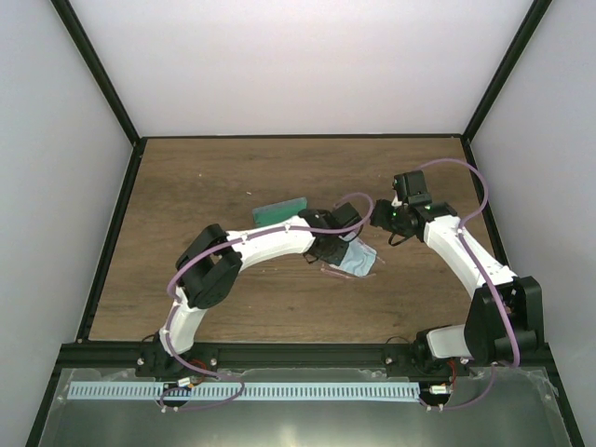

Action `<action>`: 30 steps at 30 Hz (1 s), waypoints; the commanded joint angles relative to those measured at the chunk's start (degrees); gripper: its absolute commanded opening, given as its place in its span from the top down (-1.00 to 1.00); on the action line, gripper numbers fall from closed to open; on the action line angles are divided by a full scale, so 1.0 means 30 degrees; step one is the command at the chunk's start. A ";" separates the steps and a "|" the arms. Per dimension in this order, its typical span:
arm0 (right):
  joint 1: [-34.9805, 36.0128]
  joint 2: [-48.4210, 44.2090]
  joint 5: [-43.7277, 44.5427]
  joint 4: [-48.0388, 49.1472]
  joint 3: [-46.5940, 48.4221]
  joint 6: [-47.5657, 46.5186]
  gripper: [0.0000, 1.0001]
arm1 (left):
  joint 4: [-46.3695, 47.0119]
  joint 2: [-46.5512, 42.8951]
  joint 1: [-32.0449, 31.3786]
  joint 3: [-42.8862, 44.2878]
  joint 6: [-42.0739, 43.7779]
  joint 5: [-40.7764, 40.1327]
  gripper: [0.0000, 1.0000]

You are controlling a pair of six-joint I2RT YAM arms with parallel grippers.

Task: Organize the sunglasses
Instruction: Pick up the sunglasses from the center of the board, then place the sunglasses at the center of the board.

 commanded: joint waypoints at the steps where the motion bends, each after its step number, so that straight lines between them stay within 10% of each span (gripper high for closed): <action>1: -0.0205 -0.0239 0.0101 0.0214 0.0208 -0.0098 -0.14 | -0.1342 -0.0127 0.0097 0.2617 0.0380 -0.0399 0.92; 20: -0.0306 -0.1745 0.1504 -0.1418 0.1786 -0.0007 -0.17 | -0.2837 0.7887 0.3111 1.2806 0.2032 -0.0384 0.92; 30: -0.0322 -0.2025 0.0471 -0.1082 0.0884 -0.0191 -0.24 | -0.2619 0.8897 0.3602 1.3077 0.2092 -0.0351 0.78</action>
